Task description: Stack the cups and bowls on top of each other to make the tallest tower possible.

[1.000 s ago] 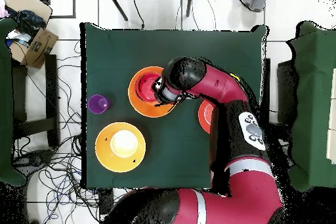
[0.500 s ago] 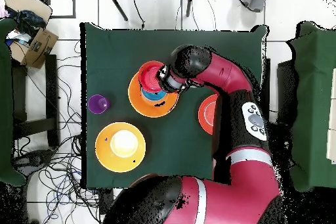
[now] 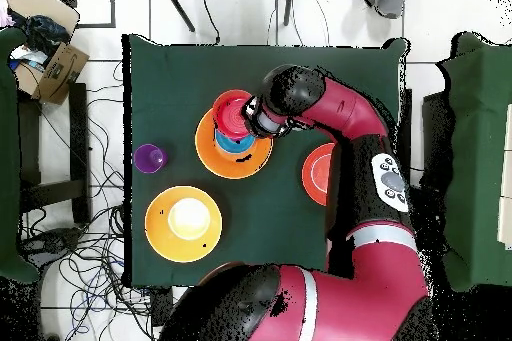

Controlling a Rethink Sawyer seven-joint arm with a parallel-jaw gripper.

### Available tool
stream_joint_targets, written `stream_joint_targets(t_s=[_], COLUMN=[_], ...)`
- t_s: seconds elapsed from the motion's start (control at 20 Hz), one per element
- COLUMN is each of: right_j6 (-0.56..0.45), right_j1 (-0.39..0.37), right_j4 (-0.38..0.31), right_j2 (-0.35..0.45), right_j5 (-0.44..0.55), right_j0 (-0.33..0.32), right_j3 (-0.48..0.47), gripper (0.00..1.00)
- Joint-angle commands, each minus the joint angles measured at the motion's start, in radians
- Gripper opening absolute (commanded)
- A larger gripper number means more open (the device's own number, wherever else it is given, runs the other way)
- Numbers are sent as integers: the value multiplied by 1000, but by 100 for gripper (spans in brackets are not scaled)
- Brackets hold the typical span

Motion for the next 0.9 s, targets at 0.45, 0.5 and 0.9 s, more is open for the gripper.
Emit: stream_joint_targets(t_s=[0.45, 0.5, 0.9], right_j6=[-19, -19, -24], right_j1=[32, 33, 42], right_j4=[-42, -42, -46], right_j2=[50, 50, 50], right_j5=[16, 17, 18], right_j0=[-11, -11, -13], right_j3=[23, 21, 9], gripper=[0, 0, 0])
